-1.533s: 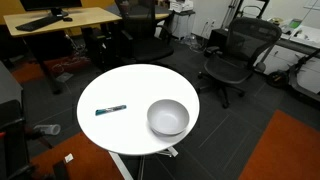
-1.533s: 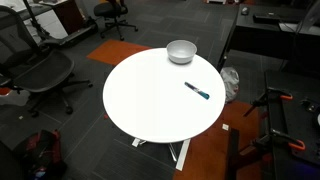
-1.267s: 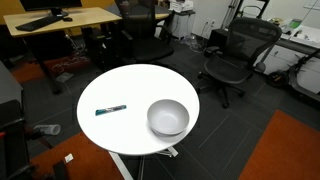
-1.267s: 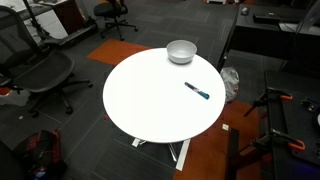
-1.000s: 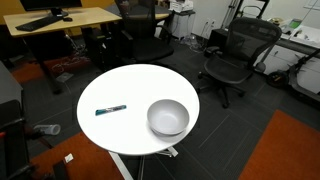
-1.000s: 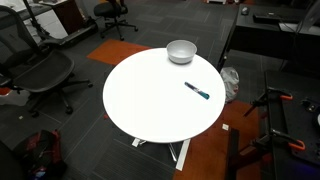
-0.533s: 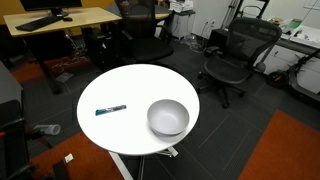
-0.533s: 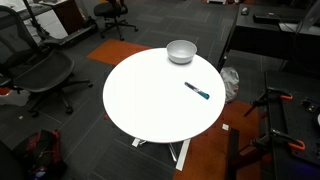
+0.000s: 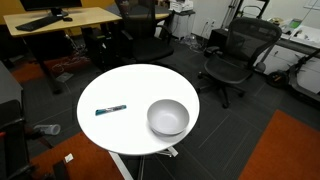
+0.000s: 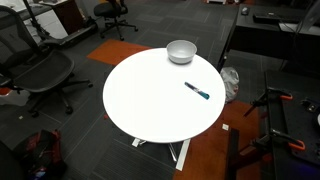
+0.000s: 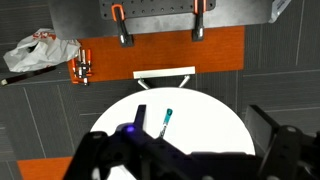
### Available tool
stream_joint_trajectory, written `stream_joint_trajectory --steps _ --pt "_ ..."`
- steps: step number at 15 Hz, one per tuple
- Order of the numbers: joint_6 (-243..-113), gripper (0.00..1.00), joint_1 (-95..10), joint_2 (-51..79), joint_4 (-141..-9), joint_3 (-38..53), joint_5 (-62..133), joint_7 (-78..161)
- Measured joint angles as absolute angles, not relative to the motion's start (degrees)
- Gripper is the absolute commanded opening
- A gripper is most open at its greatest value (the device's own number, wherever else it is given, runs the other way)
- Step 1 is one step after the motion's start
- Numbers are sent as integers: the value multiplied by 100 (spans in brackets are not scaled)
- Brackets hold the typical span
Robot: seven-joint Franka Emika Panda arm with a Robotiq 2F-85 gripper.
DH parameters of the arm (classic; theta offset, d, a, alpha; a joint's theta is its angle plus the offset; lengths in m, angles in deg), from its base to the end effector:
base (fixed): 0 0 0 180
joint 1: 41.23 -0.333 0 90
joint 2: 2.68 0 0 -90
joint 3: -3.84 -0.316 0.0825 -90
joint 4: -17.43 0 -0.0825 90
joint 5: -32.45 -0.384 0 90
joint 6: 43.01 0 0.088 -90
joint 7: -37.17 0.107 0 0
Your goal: Put the green marker in the bowl
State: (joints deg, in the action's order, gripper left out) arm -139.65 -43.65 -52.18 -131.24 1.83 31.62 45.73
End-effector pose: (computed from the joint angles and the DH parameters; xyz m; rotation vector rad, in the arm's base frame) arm 0.2878 0.0249 0.5103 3.1209 -0.1358 -0.0670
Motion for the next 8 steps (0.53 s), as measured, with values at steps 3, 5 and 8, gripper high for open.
stream_joint_trajectory --steps 3,5,8 --pt "-14570 100 -4282 -5145 -13383 -69 3158 5056" --pt "-14919 100 -4237 -5051 -13530 -235 3158 5310" --pt "-15466 100 -4233 -4864 -13751 -414 3145 5613"
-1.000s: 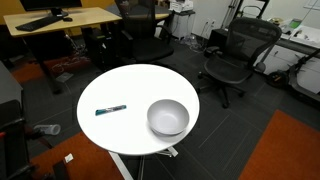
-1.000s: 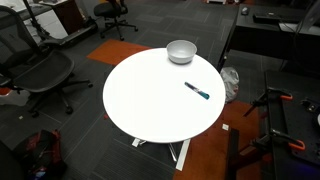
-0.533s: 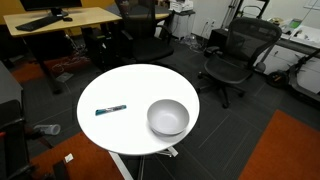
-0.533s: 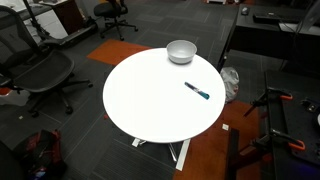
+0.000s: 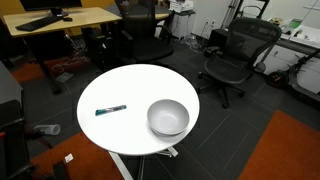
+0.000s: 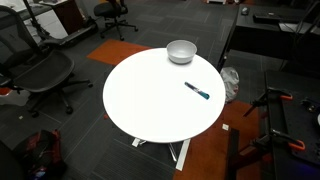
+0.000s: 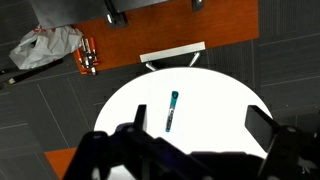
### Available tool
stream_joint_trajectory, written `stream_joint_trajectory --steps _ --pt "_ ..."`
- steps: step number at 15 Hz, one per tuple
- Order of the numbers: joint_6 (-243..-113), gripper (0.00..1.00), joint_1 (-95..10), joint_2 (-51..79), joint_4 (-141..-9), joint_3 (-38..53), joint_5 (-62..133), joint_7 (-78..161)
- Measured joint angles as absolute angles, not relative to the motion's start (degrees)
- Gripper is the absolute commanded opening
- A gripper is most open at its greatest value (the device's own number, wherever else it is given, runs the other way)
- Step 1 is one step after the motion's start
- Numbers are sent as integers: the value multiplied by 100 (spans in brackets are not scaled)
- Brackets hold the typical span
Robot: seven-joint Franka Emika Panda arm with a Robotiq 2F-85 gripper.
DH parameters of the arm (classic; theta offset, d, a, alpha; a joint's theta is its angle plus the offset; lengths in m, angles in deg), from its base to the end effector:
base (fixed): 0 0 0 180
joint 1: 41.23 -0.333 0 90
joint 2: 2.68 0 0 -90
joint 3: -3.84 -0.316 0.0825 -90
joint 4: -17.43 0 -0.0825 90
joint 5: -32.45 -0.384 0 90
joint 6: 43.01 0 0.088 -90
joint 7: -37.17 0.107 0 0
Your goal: Put the green marker in the bowl
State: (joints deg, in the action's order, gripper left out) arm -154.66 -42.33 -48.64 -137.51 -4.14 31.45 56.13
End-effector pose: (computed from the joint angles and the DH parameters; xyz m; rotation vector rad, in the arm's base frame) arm 0.3099 0.0502 0.4600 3.0497 -0.3346 0.0913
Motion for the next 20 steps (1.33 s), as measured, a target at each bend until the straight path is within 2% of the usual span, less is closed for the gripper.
stream_joint_trajectory --steps 11,20 --pt "-17168 100 -4194 -3852 -14206 -444 2993 5778" --pt "-18581 100 -3853 -2355 -14190 -353 2999 5781"
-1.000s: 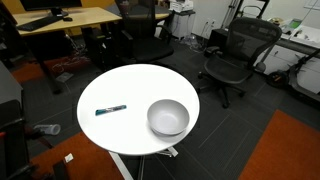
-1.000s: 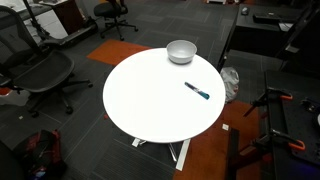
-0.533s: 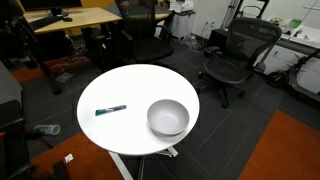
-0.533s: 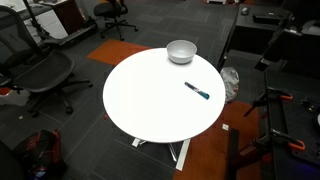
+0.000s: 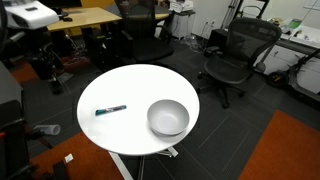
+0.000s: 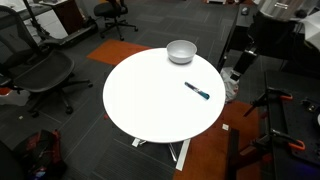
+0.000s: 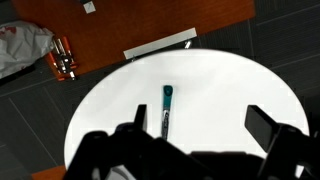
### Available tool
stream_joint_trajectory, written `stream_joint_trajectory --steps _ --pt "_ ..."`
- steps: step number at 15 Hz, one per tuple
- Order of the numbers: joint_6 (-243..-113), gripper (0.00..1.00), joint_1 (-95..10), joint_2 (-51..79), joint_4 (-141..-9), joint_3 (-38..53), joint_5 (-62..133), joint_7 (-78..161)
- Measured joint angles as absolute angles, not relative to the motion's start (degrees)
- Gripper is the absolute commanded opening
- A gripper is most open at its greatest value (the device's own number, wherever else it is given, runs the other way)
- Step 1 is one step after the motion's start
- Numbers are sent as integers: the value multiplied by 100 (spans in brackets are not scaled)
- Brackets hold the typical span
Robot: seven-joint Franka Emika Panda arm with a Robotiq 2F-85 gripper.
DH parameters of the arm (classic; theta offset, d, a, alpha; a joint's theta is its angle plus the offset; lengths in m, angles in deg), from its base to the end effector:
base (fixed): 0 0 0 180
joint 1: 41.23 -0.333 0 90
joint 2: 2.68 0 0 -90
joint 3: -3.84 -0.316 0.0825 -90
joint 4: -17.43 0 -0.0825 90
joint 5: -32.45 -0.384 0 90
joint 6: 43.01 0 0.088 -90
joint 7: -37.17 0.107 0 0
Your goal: Put the green marker in the bowl
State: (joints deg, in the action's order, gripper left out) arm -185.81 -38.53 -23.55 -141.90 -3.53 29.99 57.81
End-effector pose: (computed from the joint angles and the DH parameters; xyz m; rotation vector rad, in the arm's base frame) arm 0.3758 0.0269 0.3239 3.0974 -0.4977 0.1192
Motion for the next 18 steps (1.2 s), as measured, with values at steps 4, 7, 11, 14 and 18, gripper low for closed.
stream_joint_trajectory --steps 4,7,11,14,18 --pt "-19281 100 -3688 -1485 -14046 -332 3087 5855" --pt "-19494 100 -3581 -805 -13730 -231 3528 6210" --pt "-19523 100 -3592 7 -13132 78 3865 6449" --pt "-19524 100 -3689 495 -12726 273 3827 6440" --pt "-19531 100 -3871 969 -12377 381 3633 6420"
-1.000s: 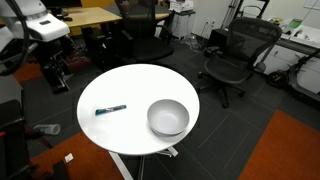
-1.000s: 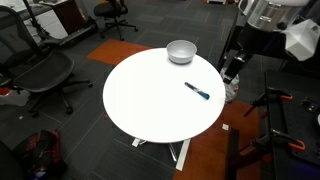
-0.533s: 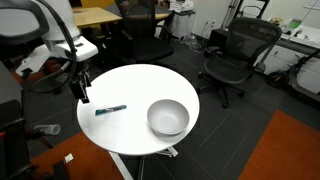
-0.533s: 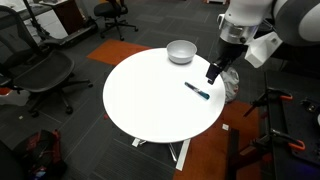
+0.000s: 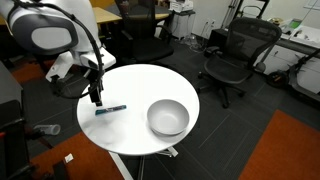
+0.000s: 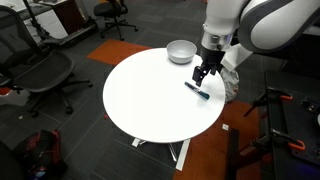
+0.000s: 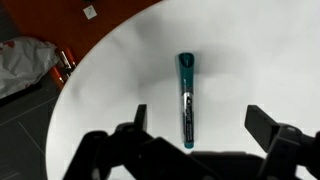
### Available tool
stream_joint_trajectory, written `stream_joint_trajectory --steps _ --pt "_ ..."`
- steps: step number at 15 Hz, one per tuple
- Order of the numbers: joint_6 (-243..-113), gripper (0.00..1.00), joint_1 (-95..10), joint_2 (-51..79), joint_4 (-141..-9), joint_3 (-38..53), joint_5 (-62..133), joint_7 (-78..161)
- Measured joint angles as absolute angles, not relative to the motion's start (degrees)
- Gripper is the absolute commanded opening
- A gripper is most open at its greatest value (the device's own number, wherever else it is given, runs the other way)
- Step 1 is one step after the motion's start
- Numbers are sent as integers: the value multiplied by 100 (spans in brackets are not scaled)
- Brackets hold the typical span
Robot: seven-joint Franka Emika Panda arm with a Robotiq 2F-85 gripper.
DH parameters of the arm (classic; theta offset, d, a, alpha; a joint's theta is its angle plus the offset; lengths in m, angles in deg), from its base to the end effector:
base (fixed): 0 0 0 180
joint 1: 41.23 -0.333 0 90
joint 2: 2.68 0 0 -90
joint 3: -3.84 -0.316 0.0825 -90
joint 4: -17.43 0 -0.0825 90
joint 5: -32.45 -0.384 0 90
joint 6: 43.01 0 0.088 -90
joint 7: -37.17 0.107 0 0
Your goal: Put the green marker in the bowl
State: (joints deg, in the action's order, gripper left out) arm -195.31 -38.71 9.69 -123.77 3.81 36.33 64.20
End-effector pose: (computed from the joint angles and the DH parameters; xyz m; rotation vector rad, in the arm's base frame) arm 0.4783 -0.0189 0.2079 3.0268 -0.7006 -0.0235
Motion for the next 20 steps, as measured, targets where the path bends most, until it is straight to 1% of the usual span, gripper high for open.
stream_joint_trajectory --steps 7,15,20 --pt "-19595 100 -4187 1408 -12166 643 3596 6424" --pt "-20173 100 -4218 1836 -12119 690 3185 6424" --pt "-20255 100 -4228 2045 -12004 763 3037 6424"
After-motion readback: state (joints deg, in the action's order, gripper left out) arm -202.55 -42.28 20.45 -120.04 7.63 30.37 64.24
